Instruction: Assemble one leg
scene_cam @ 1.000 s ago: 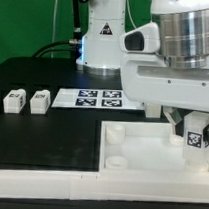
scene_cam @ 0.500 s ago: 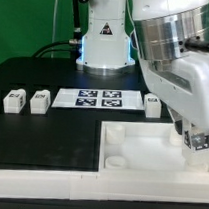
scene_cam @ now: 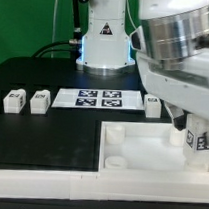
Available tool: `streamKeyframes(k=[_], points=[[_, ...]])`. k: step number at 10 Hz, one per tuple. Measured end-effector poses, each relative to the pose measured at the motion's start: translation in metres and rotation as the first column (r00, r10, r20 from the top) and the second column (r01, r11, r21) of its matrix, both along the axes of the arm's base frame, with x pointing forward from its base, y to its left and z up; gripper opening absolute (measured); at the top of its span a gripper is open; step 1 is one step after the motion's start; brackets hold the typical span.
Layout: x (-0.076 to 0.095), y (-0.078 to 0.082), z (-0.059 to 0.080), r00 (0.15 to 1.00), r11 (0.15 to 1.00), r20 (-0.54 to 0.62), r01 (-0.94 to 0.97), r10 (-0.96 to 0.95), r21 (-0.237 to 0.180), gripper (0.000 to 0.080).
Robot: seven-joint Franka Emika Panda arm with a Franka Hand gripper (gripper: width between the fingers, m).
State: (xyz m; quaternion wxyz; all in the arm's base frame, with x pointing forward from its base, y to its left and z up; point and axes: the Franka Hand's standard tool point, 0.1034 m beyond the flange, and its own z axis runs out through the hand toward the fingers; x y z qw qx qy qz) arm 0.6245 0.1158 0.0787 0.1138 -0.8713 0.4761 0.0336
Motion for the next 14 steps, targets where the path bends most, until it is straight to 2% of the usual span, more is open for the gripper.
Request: streamKeyframes(k=[1,3,4,5,6,7,8,9,10,11,12,13,14], points=[[-0.0006,0.0032,0.0013,0.986,0.986,0.034,-0.165,0.165,-0.021,0.0643],[-0.0009,0.0004,-0.0008,0.934,0.936,0.072,-0.349,0.351,-0.042,0.0643],[-0.0006,-0.0004,-0.0008,0.871,0.875,0.090,-0.478,0.483,-0.074,0.0649],[0.0007,-0.0009,-0.0005,0.748,0.754,0.101,-0.643,0.656,-0.135,0.0649],[0.0024,-0.0005,-0.0003,0.649,0.658,0.111,-0.734,0.753,-0.166,0.0649],[0.0039,-0.0010,-0.0008,0.615,0.626,0.121,-0.759,0.780,-0.179,0.0649],[0.0037,-0.0003,-0.0009,0.658,0.668,0.119,-0.725,0.744,-0.168,0.0649],[0.0037,-0.0006,-0.0009,0.654,0.665,0.120,-0.728,0.747,-0.169,0.0532],[0.0037,-0.0004,-0.0009,0.686,0.695,0.117,-0.700,0.718,-0.162,0.0396],[0.0031,-0.0014,-0.0015,0.744,0.751,0.110,-0.644,0.659,-0.147,0.0396],[0.0029,-0.0033,-0.0021,0.823,0.828,0.099,-0.547,0.559,-0.126,0.0301],[0.0030,-0.0043,-0.0023,0.877,0.879,0.088,-0.463,0.473,-0.112,0.0301],[0.0034,-0.0066,-0.0029,0.934,0.936,0.078,-0.343,0.349,-0.078,0.0301]])
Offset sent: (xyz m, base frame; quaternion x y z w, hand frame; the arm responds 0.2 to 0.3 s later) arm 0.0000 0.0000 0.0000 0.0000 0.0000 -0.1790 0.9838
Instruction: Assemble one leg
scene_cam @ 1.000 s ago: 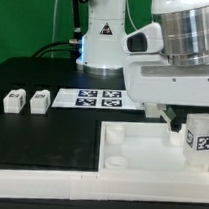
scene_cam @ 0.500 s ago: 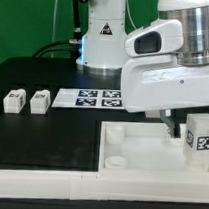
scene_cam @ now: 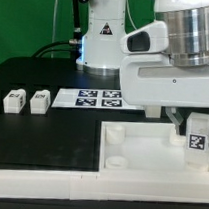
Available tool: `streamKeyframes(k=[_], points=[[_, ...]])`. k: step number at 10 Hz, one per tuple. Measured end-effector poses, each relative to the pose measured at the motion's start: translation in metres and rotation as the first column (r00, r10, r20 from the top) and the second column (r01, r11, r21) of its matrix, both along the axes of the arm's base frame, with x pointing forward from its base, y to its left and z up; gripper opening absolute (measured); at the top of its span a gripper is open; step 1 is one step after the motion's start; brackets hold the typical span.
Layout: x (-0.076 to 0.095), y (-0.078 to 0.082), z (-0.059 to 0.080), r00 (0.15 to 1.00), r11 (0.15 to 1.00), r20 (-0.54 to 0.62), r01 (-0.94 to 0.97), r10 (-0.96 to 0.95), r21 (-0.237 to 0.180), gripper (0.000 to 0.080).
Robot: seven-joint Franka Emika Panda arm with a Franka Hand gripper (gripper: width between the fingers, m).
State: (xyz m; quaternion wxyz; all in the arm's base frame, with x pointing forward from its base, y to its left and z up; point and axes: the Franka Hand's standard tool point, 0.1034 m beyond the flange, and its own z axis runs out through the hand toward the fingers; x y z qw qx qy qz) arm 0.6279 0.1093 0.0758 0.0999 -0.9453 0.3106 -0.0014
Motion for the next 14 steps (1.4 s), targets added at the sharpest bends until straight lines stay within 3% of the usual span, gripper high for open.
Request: streamKeyframes(k=[1,3,5,7,8,9,10,12,14], points=[[0.000,-0.002,0.000,0.977,0.977,-0.046,0.211,-0.209,0.026,0.0301],[-0.001,0.001,-0.001,0.843,0.847,-0.137,0.530,-0.520,0.042,0.0300],[-0.002,0.004,-0.001,0.728,0.735,-0.190,0.676,-0.658,0.044,0.0300],[-0.002,0.005,-0.001,0.751,0.757,-0.183,0.652,-0.635,0.047,0.0300],[-0.002,0.005,-0.001,0.775,0.780,-0.175,0.623,-0.608,0.052,0.0466],[-0.002,0.004,-0.001,0.827,0.831,-0.151,0.554,-0.542,0.053,0.0466],[-0.003,0.005,-0.001,0.923,0.925,-0.106,0.376,-0.370,0.045,0.0622],[-0.004,0.008,0.000,0.991,0.992,-0.055,0.124,-0.122,0.027,0.0648],[-0.004,0.007,0.000,0.999,0.999,-0.018,-0.046,0.046,0.021,0.0648]])
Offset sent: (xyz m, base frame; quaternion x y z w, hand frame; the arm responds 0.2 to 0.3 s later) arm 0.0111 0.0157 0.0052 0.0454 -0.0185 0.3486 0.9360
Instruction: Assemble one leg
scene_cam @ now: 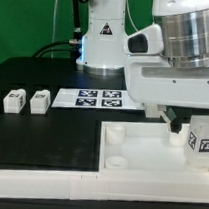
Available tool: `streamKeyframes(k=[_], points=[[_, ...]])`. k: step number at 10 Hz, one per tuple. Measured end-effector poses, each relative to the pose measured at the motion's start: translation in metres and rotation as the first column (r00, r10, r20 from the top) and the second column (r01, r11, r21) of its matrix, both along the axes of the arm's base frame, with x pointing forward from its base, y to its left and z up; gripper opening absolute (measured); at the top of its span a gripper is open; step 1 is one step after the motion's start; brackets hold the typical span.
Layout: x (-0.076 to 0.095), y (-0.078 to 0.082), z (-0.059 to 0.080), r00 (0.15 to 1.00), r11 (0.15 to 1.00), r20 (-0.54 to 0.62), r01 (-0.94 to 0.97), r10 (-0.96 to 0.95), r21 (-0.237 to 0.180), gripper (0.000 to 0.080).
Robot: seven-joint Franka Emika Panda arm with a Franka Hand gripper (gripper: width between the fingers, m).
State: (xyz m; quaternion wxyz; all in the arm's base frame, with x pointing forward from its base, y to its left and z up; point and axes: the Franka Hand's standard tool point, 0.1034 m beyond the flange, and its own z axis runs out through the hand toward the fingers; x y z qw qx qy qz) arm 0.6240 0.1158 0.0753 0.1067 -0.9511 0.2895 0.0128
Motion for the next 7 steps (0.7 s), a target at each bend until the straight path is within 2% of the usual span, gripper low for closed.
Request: streamKeyframes(k=[1,2,3,4,5,6,7], points=[[0.0004,-0.0024,0.0000,0.984,0.984,0.034,-0.174,0.175,-0.024,0.0649],[0.0023,-0.0062,0.0011,0.916,0.917,0.063,-0.391,0.396,-0.080,0.0649],[0.0039,-0.0073,0.0025,0.844,0.845,0.075,-0.522,0.531,-0.114,0.0649],[0.0032,-0.0074,0.0016,0.847,0.848,0.074,-0.518,0.527,-0.111,0.0649],[0.0030,-0.0070,0.0015,0.873,0.874,0.068,-0.475,0.482,-0.105,0.0520],[0.0029,-0.0069,0.0014,0.881,0.881,0.067,-0.461,0.468,-0.103,0.0520],[0.0028,-0.0063,0.0014,0.912,0.911,0.059,-0.401,0.407,-0.095,0.0382]])
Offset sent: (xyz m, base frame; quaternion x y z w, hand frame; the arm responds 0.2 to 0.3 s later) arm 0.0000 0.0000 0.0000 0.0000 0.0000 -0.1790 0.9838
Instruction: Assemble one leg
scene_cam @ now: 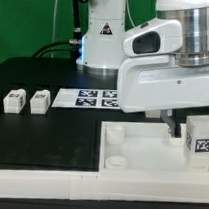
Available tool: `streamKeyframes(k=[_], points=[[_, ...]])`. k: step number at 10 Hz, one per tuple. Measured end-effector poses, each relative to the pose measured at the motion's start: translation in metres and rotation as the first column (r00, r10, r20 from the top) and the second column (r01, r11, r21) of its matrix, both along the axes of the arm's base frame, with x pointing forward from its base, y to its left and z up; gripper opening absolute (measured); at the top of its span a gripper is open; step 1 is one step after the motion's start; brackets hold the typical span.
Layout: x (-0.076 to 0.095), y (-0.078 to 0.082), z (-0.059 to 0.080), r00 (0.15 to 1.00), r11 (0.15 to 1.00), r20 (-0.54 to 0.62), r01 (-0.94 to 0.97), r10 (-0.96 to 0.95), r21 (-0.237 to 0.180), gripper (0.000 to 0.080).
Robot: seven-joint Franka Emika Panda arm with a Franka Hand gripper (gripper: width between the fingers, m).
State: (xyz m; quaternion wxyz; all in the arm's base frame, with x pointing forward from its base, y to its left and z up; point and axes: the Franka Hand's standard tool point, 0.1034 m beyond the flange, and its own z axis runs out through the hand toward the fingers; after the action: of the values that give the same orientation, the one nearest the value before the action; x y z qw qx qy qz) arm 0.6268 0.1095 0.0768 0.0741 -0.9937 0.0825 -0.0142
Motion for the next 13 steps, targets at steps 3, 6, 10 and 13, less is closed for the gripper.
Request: streamKeyframes(k=[3,6,10,13], points=[[-0.0001,-0.0013,-0.0003,0.943,0.945,-0.051,0.328,-0.328,0.006,0.0291],[-0.0010,-0.0023,-0.0006,0.557,0.568,-0.172,0.823,-0.812,-0.019,0.0291],[-0.0011,-0.0038,-0.0022,0.305,0.324,-0.242,0.945,-0.921,-0.042,0.0373],[-0.0046,0.0014,-0.0040,0.504,0.518,-0.213,0.855,-0.837,-0.011,0.0623]])
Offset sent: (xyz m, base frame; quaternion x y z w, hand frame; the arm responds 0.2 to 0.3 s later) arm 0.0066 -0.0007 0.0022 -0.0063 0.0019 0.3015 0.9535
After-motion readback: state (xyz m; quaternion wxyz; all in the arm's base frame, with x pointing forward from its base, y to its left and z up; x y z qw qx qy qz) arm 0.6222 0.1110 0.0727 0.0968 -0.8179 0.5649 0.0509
